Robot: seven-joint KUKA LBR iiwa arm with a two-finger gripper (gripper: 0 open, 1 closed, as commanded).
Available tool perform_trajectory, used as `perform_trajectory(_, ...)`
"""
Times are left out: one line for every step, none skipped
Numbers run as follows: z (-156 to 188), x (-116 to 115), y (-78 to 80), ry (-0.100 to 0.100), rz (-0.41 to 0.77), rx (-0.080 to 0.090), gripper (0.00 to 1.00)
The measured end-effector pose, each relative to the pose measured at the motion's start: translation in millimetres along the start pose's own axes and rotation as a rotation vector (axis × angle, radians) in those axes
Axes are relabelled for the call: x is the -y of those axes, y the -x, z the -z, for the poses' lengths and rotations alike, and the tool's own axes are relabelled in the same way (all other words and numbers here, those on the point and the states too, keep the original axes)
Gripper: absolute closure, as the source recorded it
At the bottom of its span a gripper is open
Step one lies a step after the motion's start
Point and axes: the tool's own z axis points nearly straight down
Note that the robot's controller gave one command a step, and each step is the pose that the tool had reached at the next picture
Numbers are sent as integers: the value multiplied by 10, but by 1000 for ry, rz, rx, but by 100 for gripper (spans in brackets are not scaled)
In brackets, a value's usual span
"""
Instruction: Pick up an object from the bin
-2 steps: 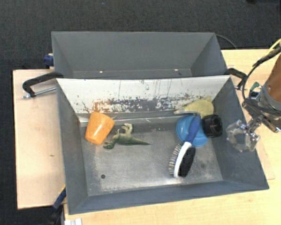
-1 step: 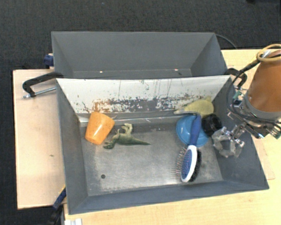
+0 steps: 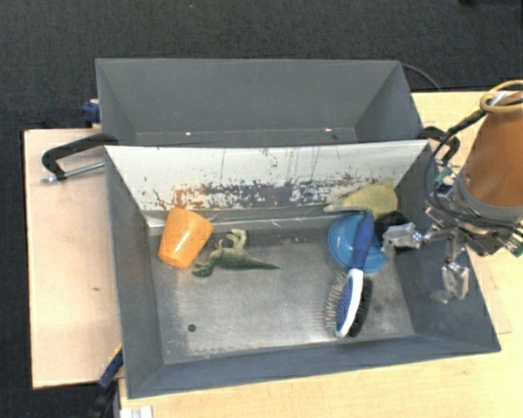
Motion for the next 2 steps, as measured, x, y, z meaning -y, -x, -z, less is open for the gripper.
perform_trajectory(-762,-500,496,4,151,1,0)
perform_trajectory(-722,-469,490,-2,146,4,100)
